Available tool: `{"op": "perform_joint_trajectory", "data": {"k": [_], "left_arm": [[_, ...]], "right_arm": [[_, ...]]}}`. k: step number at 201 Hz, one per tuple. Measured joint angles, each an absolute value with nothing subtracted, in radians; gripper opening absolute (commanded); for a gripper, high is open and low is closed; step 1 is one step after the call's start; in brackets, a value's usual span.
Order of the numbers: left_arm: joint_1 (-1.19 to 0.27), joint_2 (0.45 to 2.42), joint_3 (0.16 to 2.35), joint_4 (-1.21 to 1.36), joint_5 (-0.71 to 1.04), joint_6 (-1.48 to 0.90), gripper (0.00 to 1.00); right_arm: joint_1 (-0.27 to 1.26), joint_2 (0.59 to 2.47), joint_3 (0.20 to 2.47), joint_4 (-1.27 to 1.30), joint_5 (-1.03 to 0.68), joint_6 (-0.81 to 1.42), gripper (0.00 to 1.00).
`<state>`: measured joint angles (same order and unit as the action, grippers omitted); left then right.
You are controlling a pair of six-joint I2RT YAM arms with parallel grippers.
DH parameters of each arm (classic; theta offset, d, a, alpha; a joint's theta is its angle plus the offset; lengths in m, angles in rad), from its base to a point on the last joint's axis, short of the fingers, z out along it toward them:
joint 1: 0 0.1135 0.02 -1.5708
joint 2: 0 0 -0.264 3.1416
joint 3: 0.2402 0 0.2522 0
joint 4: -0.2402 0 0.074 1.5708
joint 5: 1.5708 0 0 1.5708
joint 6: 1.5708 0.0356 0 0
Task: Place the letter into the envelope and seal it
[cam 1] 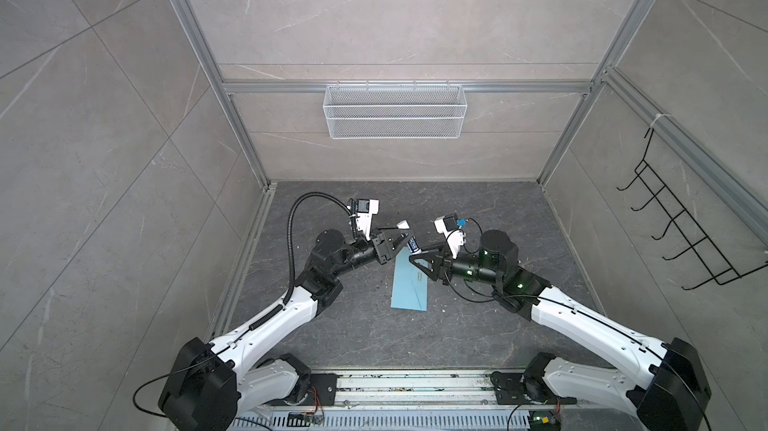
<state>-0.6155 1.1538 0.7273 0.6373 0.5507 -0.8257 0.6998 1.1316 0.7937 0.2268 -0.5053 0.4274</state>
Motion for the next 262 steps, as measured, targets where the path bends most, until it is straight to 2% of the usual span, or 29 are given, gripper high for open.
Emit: {"op": "perform_joint_trajectory", "data": {"k": [33,77,107,124,152,170,188,207,221,235,262], "left_arm": [[-0.616,1.158,0.727,0.639,0.553,-0.831,0.00],[-0.616,1.165,0.727,0.638,0.550,-0.838,0.00],[-0.616,1.181,0.727,0.632,0.529,-0.837,0.00],[-0.615,1.188,0.728,0.630,0.522,-0.836,0.00],[-0.606,1.200,0.729,0.636,0.503,-0.826,0.00],[-0.595,1.206,0.729,0.637,0.478,-0.819,0.00],[-0.589,1.217,0.729,0.636,0.449,-0.814,0.00],[-0.589,1.229,0.729,0.622,0.438,-0.812,0.00],[-0.592,1.232,0.729,0.626,0.441,-0.814,0.00],[-0.598,1.231,0.729,0.630,0.452,-0.815,0.00],[-0.613,1.230,0.729,0.610,0.471,-0.810,0.00]], "right_arm": [[0.700,1.132,0.794,0.234,-0.506,0.432,0.25],[0.702,1.132,0.800,0.211,-0.476,0.418,0.14],[0.738,1.132,0.834,0.122,-0.356,0.384,0.10],[0.820,1.138,0.876,0.042,-0.170,0.335,0.07],[1.025,1.229,0.993,-0.076,0.339,0.204,0.05],[1.137,1.351,1.068,-0.091,0.694,0.086,0.05],[1.197,1.477,1.120,-0.057,0.974,-0.041,0.09],[1.216,1.537,1.127,-0.028,1.103,-0.110,0.16],[1.218,1.530,1.116,-0.024,1.111,-0.118,0.27],[1.218,1.491,1.086,-0.011,1.075,-0.117,0.43],[1.185,1.345,1.028,-0.034,0.877,-0.068,0.77]]}}
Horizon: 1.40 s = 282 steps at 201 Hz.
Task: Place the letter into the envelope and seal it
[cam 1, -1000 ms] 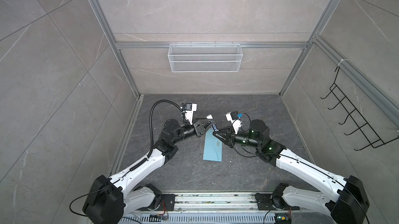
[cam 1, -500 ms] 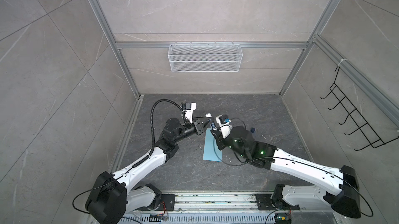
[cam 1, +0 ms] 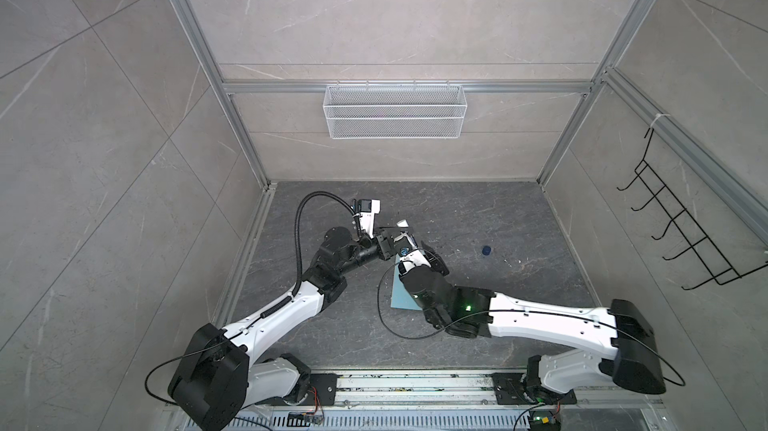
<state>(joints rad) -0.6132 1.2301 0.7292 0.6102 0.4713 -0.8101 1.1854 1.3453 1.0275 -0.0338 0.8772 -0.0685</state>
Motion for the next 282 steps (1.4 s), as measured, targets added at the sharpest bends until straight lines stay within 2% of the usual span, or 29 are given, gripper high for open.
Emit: {"op": "perform_joint_trajectory", "data": {"k": [18,52,88,119,182,224,282], "left_arm": [[-0.614,1.227,0.729,0.606,0.477,-0.810,0.00],[-0.614,1.203,0.729,0.605,0.485,-0.804,0.00],[-0.614,1.190,0.729,0.607,0.505,-0.800,0.00],[-0.614,1.190,0.729,0.610,0.509,-0.800,0.00],[-0.614,1.190,0.729,0.617,0.526,-0.802,0.00],[-0.614,1.190,0.729,0.628,0.527,-0.803,0.00],[-0.614,1.195,0.729,0.629,0.524,-0.805,0.00]], "right_arm": [[1.110,1.232,0.998,-0.047,0.682,-0.018,0.92],[0.938,1.099,0.933,-0.057,0.286,0.084,0.95],[0.808,1.068,0.861,-0.052,-0.071,0.183,0.83],[0.743,1.069,0.828,-0.012,-0.255,0.257,0.75],[0.712,1.122,0.822,0.109,-0.408,0.355,0.54],[0.712,1.155,0.823,0.140,-0.428,0.387,0.35],[0.715,1.163,0.825,0.138,-0.413,0.389,0.19]]}}
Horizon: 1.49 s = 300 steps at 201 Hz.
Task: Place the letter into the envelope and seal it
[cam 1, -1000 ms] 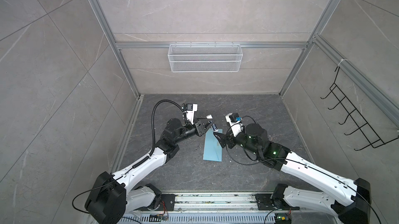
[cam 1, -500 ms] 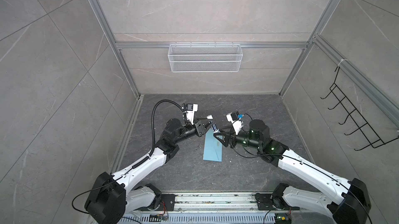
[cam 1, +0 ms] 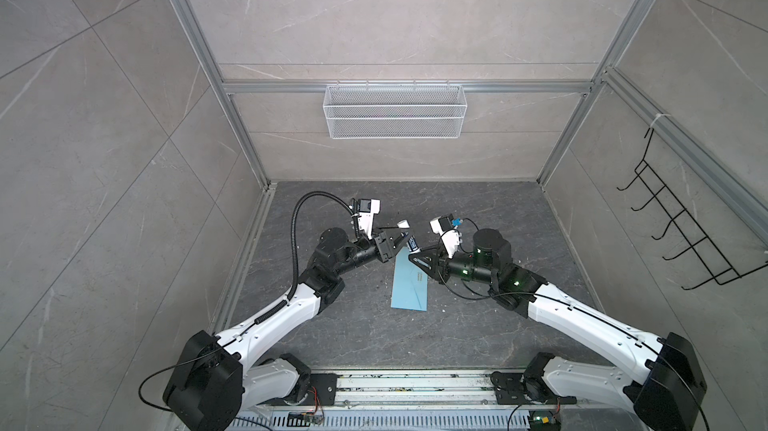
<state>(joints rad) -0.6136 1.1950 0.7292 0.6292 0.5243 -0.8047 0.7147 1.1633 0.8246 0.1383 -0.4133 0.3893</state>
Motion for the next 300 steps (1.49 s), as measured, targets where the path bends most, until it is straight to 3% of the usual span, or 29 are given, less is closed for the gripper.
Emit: {"op": "perform_joint_trajectory", "data": {"k": [40,73,100,127,145,161,195,214,300], "left_arm": [[-0.614,1.206,0.729,0.629,0.520,-0.809,0.00],[-0.613,1.207,0.729,0.633,0.518,-0.811,0.00],[-0.611,1.208,0.729,0.643,0.522,-0.812,0.00],[-0.601,1.208,0.729,0.660,0.517,-0.811,0.00],[-0.593,1.208,0.729,0.660,0.503,-0.811,0.00],[-0.589,1.211,0.729,0.654,0.497,-0.811,0.00],[-0.600,1.211,0.729,0.651,0.502,-0.801,0.00],[-0.609,1.211,0.729,0.635,0.507,-0.769,0.00],[-0.616,1.092,0.643,0.604,0.508,-0.250,0.00]], "right_arm": [[0.744,1.158,0.834,0.099,-0.323,0.367,0.12],[0.839,1.153,0.869,0.030,-0.116,0.315,0.07],[1.001,1.179,0.929,-0.050,0.235,0.232,0.03],[1.168,1.308,1.024,-0.081,0.690,0.108,0.03],[1.236,1.424,1.087,-0.075,0.951,0.013,0.07],[1.257,1.481,1.111,-0.068,1.063,-0.032,0.18],[1.270,1.439,1.087,-0.055,1.017,-0.046,0.61],[1.279,1.362,1.058,-0.052,0.937,-0.042,0.73],[1.136,0.935,0.939,-0.149,0.519,0.060,0.91]]}}
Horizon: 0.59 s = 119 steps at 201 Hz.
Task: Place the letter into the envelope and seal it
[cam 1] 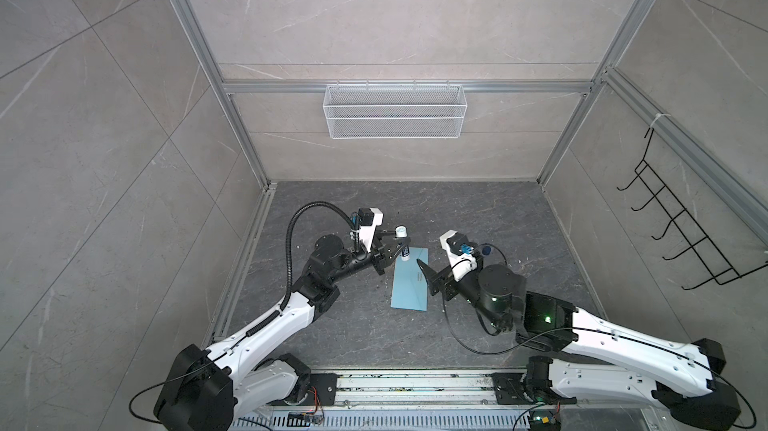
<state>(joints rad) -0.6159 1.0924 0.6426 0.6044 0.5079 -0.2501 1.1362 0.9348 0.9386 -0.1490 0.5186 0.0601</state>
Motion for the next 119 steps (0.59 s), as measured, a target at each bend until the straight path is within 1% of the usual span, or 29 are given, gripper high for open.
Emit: {"op": "perform_joint_trajectory", "data": {"k": [18,28,54,89,119], "left_arm": [[-0.620,1.079,0.615,0.611,0.508,-0.140,0.00],[-0.624,1.076,0.604,0.612,0.509,-0.086,0.00],[-0.635,1.072,0.586,0.615,0.508,0.036,0.00],[-0.672,1.066,0.564,0.616,0.496,0.168,0.00],[-0.710,1.066,0.550,0.613,0.472,0.238,0.00]], "right_arm": [[1.089,0.888,0.939,-0.198,0.463,0.090,0.94],[1.063,0.874,0.939,-0.229,0.447,0.106,0.99],[0.965,0.888,0.975,-0.355,0.430,0.170,0.99],[0.813,1.023,1.098,-0.537,0.433,0.268,0.99],[0.606,1.206,1.193,-0.661,0.379,0.344,0.99]]}}
